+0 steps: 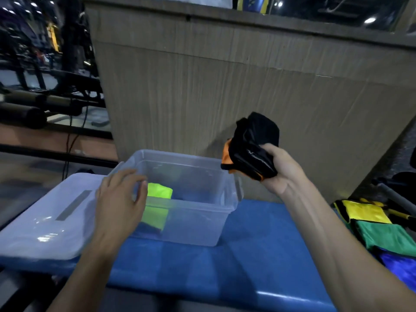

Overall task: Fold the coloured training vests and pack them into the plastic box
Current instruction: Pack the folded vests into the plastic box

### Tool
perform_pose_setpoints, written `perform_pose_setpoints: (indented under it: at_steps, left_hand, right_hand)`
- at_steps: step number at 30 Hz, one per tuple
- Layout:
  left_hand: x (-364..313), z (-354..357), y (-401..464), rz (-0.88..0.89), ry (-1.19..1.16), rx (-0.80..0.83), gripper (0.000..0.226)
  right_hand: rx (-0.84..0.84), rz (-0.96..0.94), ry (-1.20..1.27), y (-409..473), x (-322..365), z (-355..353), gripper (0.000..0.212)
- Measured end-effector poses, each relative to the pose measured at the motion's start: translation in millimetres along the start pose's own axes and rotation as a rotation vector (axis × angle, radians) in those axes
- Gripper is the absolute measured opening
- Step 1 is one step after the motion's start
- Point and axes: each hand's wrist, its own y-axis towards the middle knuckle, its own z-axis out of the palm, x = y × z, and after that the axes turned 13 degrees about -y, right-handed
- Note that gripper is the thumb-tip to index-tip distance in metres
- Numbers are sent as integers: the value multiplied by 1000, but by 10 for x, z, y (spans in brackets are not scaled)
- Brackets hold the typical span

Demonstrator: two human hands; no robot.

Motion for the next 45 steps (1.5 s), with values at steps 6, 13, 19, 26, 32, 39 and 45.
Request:
perform_pose_setpoints:
  at_steps: [6, 13, 19, 26, 32, 39, 45]
  left_hand:
    - [217, -87, 0, -120, -39, -31, 42]
    - [232, -165, 19, -179, -120, -70, 41]
    - [286, -175, 25, -179, -123, -41, 36]
    - [327, -172, 27, -184, -127, -27, 36]
    - [327, -162, 36, -193, -121, -26, 48]
    - [332, -170, 45, -208, -119, -5, 53]
    - [320, -175, 41, -208, -103, -1, 53]
  right_hand:
    - [208, 160, -205, 247, -487, 941, 15]
    - [238, 239, -312, 572, -1005, 1654, 40]
    - [379, 389, -851, 595, -1351, 1833, 52]
    - [572, 178, -1476, 567, -1270, 1888, 117]
    - [747, 154, -1861, 596, -1218, 2058, 106]
    - [769, 21, -2130, 743, -1434, 2246, 92]
    - [689, -18, -2125, 697, -1257, 2124, 109]
